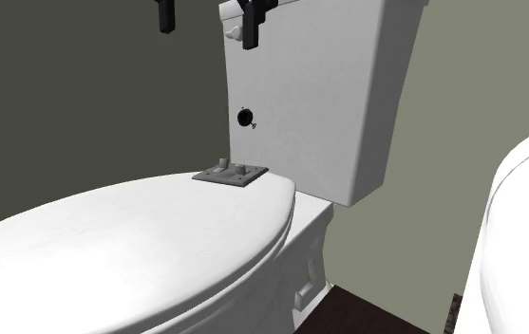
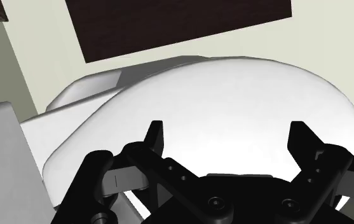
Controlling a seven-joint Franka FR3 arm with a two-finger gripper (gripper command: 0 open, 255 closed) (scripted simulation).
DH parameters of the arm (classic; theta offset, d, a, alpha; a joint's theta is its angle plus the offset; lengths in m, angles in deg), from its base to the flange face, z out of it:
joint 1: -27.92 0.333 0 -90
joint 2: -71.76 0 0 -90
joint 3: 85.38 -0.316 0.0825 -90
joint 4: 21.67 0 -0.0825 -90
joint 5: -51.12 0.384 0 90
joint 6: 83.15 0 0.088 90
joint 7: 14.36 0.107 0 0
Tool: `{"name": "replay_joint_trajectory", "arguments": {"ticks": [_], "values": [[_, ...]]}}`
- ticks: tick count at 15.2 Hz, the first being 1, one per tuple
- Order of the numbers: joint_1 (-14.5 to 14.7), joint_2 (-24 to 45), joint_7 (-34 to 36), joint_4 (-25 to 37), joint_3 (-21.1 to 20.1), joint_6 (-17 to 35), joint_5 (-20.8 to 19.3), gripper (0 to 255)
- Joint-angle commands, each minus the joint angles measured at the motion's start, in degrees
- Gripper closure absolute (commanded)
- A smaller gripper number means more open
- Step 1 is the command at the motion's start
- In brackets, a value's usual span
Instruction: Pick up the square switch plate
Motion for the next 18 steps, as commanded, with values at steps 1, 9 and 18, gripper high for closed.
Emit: {"name": "replay_joint_trajectory", "arguments": {"ticks": [1, 9, 18], "values": [[0.0, 0.0, 0.0, 0.0, 0.0, 0.0, 0.0, 0], [-2.7, 11.4, -1.6, -0.7, 2.7, 12.1, -4.4, 0], [-5.7, 26.9, -2.5, 3.7, 5.9, 23.6, -8.1, 0]]}}
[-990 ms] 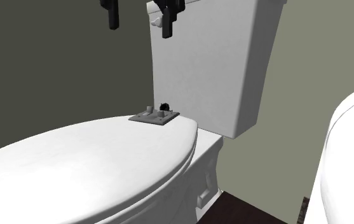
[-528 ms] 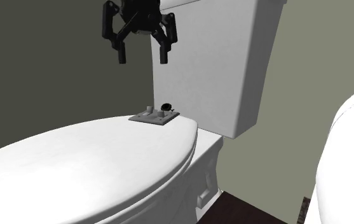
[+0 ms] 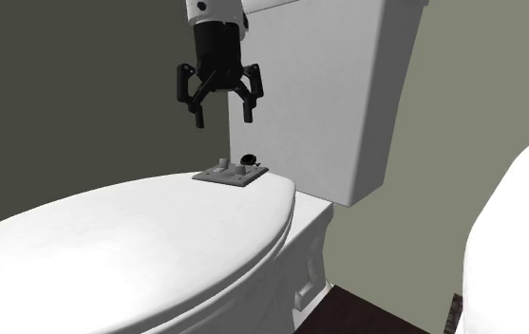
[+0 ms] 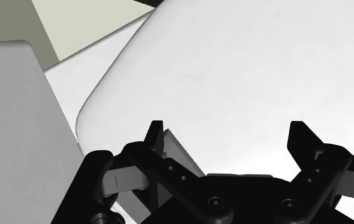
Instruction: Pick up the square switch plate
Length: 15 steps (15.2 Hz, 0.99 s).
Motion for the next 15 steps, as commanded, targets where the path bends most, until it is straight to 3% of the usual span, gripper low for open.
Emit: {"name": "replay_joint_trajectory", "arguments": {"ticks": [1, 13, 15], "values": [[-0.5, 3.5, 0.2, 1.3, 0.5, 2.4, -0.6, 0], [-4.3, 26.3, -0.9, 16.0, 4.5, 11.4, -2.0, 0], [-4.4, 26.9, -0.8, 15.1, 4.5, 12.8, -2.0, 0]]}}
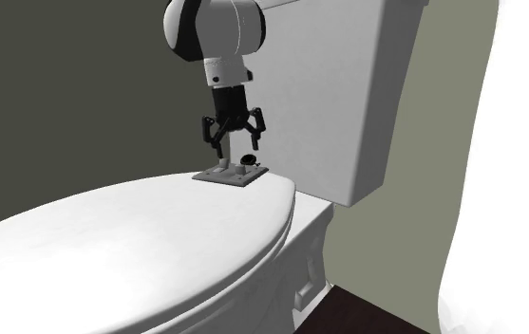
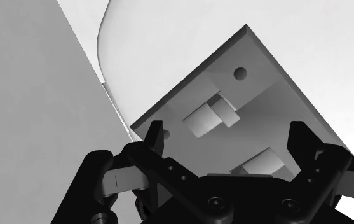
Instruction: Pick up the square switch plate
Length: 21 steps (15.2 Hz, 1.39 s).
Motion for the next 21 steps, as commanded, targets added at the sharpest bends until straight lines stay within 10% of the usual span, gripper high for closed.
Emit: {"name": "replay_joint_trajectory", "arguments": {"ticks": [1, 8, 9, 21], "values": [[-0.1, 0.8, 0.1, -0.6, 0.1, 1.4, 0.0, 0], [-0.2, 2.4, 0.3, -2.2, 0.0, 4.7, 0.2, 0], [-0.2, 2.4, 0.3, -2.2, 0.0, 4.6, 0.2, 255], [-0.1, 1.3, 0.2, -1.2, 0.1, 2.6, 0.0, 255]]}}
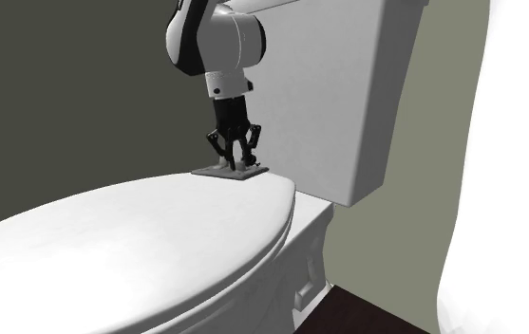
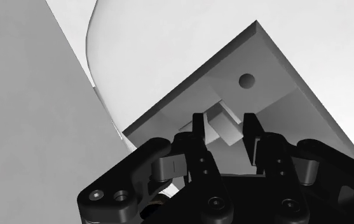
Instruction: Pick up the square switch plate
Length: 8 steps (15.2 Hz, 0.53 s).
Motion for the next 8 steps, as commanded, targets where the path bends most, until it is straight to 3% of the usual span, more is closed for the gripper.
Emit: {"name": "replay_joint_trajectory", "arguments": {"ticks": [1, 8], "values": [[0.1, -0.7, 0.0, 0.6, 0.0, -1.3, -0.1, 255], [0.2, -2.8, -0.3, 3.6, 0.0, -6.3, -0.3, 255]]}}
